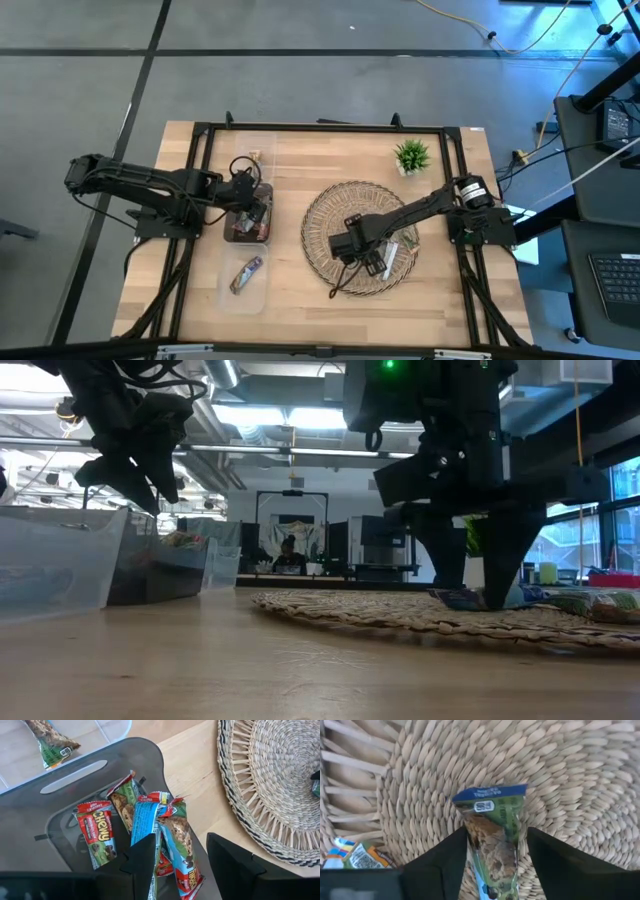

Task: Pick and place Granola Bars by type
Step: Put the blue granola bar into the bottom transparent bin

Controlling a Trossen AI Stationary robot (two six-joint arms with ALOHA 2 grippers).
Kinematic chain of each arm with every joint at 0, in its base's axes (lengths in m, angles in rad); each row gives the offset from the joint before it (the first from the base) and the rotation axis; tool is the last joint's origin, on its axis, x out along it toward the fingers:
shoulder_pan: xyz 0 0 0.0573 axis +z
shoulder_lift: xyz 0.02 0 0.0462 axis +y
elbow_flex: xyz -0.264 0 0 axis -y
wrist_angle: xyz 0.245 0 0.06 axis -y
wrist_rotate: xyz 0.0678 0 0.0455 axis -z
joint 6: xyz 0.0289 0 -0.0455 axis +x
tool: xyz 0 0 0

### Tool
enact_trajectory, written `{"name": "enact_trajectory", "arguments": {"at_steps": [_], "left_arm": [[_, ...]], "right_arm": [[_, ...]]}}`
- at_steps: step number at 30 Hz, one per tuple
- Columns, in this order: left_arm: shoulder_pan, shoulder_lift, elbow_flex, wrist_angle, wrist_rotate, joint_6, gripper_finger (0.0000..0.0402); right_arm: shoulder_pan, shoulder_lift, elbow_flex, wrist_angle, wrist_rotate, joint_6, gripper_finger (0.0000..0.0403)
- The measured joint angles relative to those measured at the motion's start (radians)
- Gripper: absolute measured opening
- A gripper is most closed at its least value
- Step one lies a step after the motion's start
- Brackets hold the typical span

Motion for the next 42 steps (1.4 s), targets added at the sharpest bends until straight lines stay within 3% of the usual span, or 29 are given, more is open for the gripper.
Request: {"name": "enact_trajectory", "arguments": {"at_steps": [6,12,20,25,32,37,42], "left_arm": [[0.000,0.000,0.000,0.032,-0.025,0.009,0.0169],[-0.001,-0.014,0.000,0.165,-0.089,0.131,0.0169],[-0.009,-0.053,0.000,0.433,-0.049,0.374,0.0169],[-0.081,-0.052,0.000,0.607,-0.043,0.611,0.0169],[-0.208,-0.049,0.000,0.788,-0.043,0.857,0.0169],[-0.257,-0.029,0.000,0.881,-0.047,0.832,0.0169],[-0.271,-0.003,0.000,0.912,-0.050,0.788,0.0169]], "right_arm": [[0.000,0.000,0.000,0.009,0.000,0.000,0.0149],[0.000,-0.001,0.001,0.007,0.000,0.004,0.0100],[0.000,-0.019,0.000,0.004,0.001,0.033,0.0088],[-0.005,-0.098,0.000,0.055,0.001,0.087,0.0087],[-0.037,-0.315,0.000,0.282,0.061,0.196,0.0087],[-0.043,-0.479,0.000,0.565,0.164,0.206,0.0087],[-0.042,-0.549,0.001,0.942,0.166,0.085,0.0087]]}}
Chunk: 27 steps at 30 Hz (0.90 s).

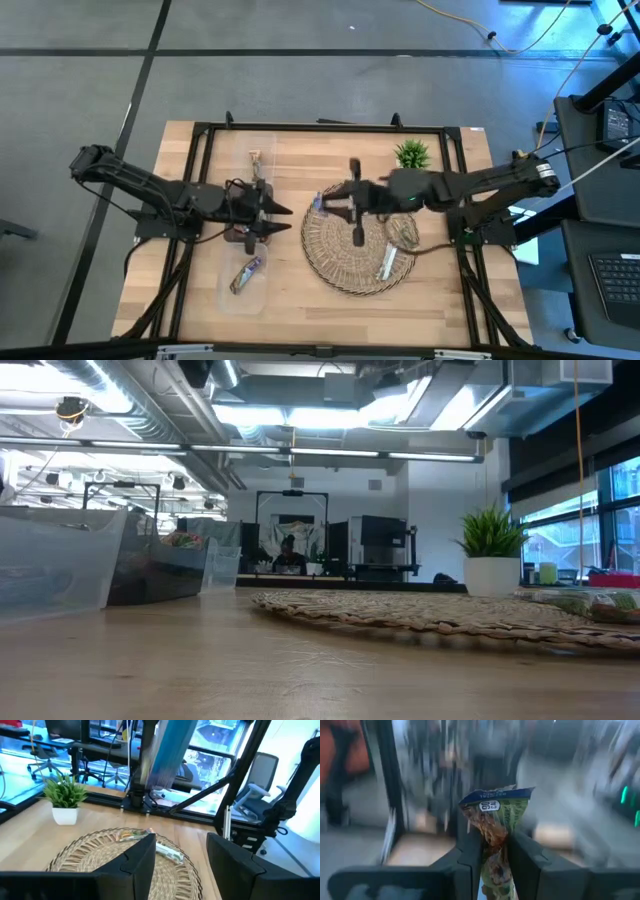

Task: Pick and place Granola Bars by type
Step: Put the blue granola bar into the bottom transparent bin

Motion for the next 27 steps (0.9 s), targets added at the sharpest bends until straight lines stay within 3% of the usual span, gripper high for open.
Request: {"name": "enact_trajectory", "arguments": {"at_steps": [4,10,17,27], "left_arm": [[0.000,0.032,0.000,0.012,0.000,0.015,0.0169],[0.000,0.116,0.000,0.184,0.000,0.131,0.0169],[0.000,0.169,0.000,0.290,-0.004,0.189,0.0169],[-0.003,0.156,0.000,0.305,0.001,0.189,0.0169]], "right_arm": [[0.003,0.015,0.001,0.236,-0.052,-0.076,0.0087],[0.003,0.088,0.000,0.344,-0.080,-0.087,0.0087],[0.003,0.157,-0.001,0.385,-0.080,-0.081,0.0087],[0.003,0.183,-0.001,0.368,-0.080,-0.052,0.0087]]}}
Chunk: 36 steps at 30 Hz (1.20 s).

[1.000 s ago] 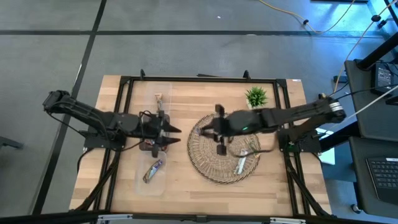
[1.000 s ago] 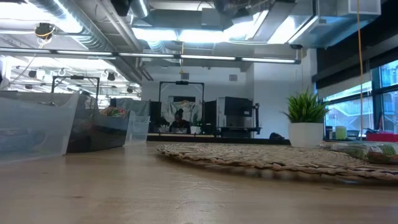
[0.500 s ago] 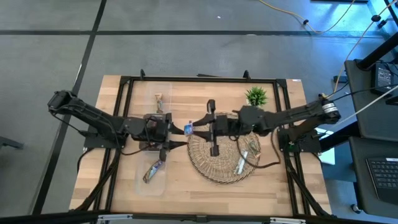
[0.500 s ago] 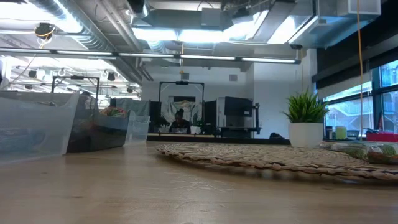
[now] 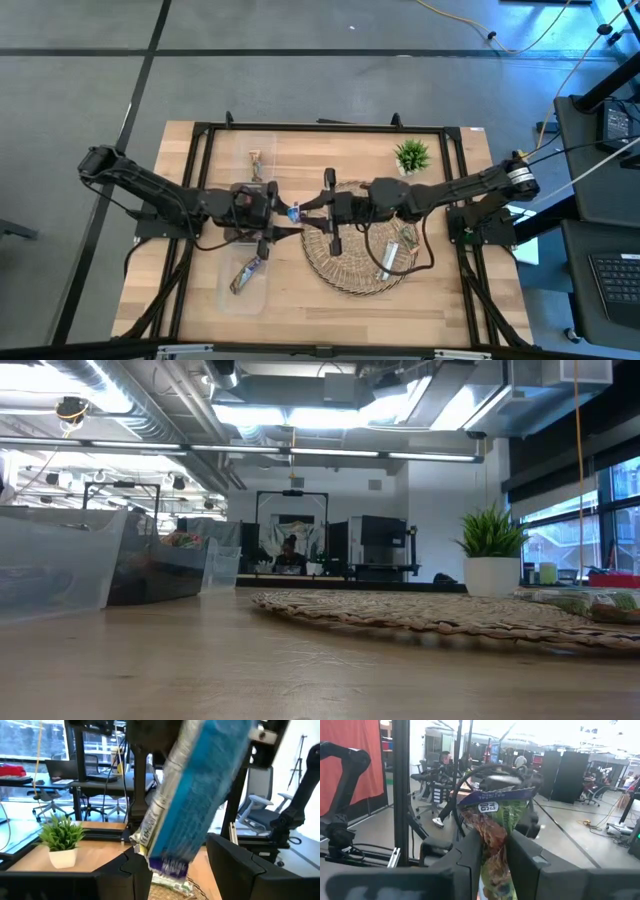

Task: Pick and place Granola Bars by type
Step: Put the blue granola bar into the bottom transparent bin

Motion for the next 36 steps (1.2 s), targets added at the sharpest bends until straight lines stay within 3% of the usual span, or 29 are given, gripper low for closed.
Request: {"name": "enact_trajectory", "arguments": {"at_steps": [13,21,29,36], "left_arm": [[0.000,-0.012,-0.001,0.032,-0.008,0.005,0.0169],[-0.001,-0.013,-0.001,-0.017,-0.098,0.096,0.0168],[-0.031,-0.013,0.000,-0.018,-0.062,0.308,0.0168],[-0.054,-0.013,0.000,0.034,-0.108,0.323,0.0168]], "right_arm": [[0.001,0.006,0.002,-0.049,-0.004,0.057,0.0087],[0.009,0.008,-0.001,-0.021,-0.018,0.049,0.0087],[0.011,0.008,-0.001,-0.021,0.004,0.043,0.0087],[0.000,0.008,-0.001,-0.065,0.006,0.046,0.0087]]}}
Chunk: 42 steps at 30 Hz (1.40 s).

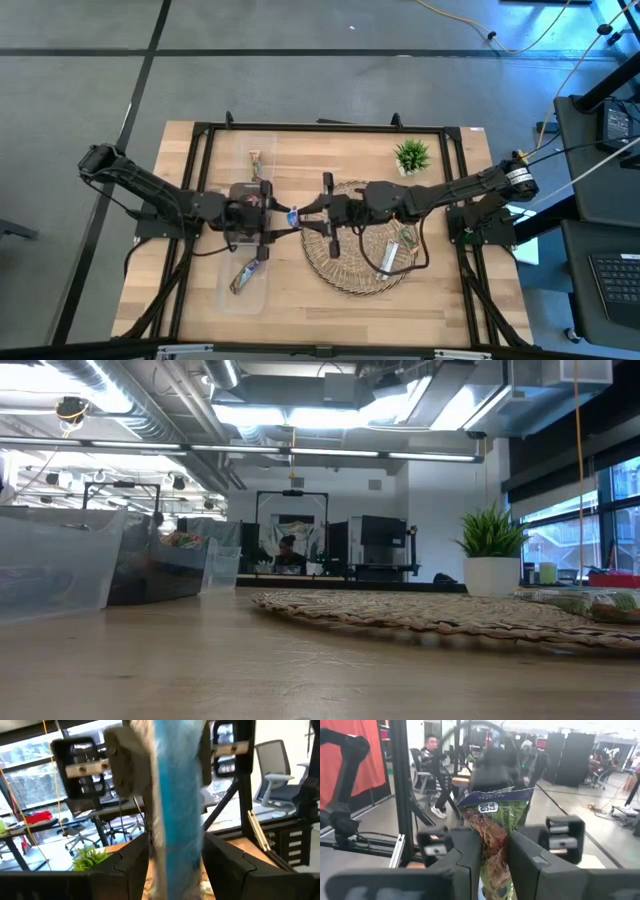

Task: Pick and place Granola Bars by type
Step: Put the blue granola bar into the bottom transparent bin

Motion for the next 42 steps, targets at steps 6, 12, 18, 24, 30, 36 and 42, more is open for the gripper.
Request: {"name": "enact_trajectory", "arguments": {"at_steps": [6,12,18,24,30,36,42], "left_arm": [[0.000,0.000,0.000,0.005,-0.011,-0.024,0.0168],[0.000,0.000,0.000,0.004,-0.051,-0.025,0.0138],[0.000,0.000,0.000,0.004,-0.051,-0.027,0.0089],[0.000,0.000,0.000,0.003,-0.050,-0.050,0.0077],[0.000,0.001,0.000,-0.004,-0.049,-0.054,0.0080],[0.001,0.002,0.000,-0.056,-0.073,-0.142,0.0073],[-0.006,-0.001,0.000,-0.139,-0.079,-0.296,0.0073]], "right_arm": [[-0.001,0.000,0.000,-0.011,0.021,0.000,0.0087],[-0.001,-0.001,0.000,-0.009,0.021,-0.003,0.0087],[0.000,-0.001,0.000,-0.009,0.021,-0.003,0.0087],[-0.001,-0.002,0.000,-0.023,-0.027,-0.002,0.0092],[-0.001,-0.004,0.002,-0.070,-0.103,0.070,0.0154],[-0.001,-0.051,0.003,-0.259,-0.061,0.078,0.0230],[-0.002,-0.139,0.002,-0.522,-0.039,0.181,0.0261]]}}
